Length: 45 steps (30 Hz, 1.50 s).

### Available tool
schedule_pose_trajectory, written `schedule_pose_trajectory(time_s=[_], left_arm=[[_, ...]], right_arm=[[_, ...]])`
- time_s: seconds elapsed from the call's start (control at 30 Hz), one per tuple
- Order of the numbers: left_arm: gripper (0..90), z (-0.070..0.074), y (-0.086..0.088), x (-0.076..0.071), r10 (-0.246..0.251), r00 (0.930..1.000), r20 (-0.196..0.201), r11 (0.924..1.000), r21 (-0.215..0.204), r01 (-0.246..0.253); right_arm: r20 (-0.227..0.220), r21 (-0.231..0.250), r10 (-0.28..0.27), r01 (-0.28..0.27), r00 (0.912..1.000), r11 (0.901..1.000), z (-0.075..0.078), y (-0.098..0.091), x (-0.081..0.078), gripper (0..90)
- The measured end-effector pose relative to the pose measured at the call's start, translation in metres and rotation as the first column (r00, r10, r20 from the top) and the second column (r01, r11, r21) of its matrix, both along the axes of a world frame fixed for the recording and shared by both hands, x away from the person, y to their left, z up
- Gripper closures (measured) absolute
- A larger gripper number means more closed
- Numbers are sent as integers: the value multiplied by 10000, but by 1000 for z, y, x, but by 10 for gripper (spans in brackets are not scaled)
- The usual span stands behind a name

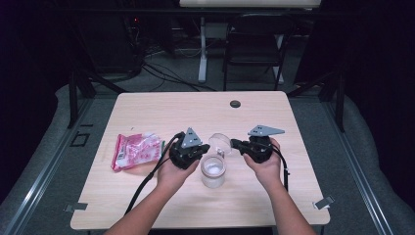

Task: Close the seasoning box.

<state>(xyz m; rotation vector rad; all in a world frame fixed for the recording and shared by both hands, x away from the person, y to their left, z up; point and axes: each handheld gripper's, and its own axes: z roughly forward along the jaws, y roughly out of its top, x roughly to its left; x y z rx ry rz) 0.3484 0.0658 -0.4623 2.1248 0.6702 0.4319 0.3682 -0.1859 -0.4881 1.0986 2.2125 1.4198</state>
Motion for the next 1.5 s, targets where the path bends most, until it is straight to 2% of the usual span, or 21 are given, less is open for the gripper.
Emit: schedule_pose_trajectory(time_s=[0.4, 0.53, 0.93, 1.5], left_arm=[[900, 1, 2, -7, -89, 9999, 77, 9999, 57, 88], [900, 1, 2, -9, -85, 9999, 103, 9999, -64, 85], [900, -6, 11, -14, -116, 9999, -77, 9998, 170, 118], [900, -14, 17, -22, -230, 9996, -149, 9990, 379, 236]], right_arm=[[102, -125, 383, -382, 9992, 9992, 3, 6, -4, 885], [82, -65, 455, -455, 9989, 9989, 3, 7, -4, 884], [170, 75, 603, -604, 9980, 9981, 6, 10, -8, 881], [356, 150, 1165, -1171, 9926, 9930, 12, 21, -17, 877]])
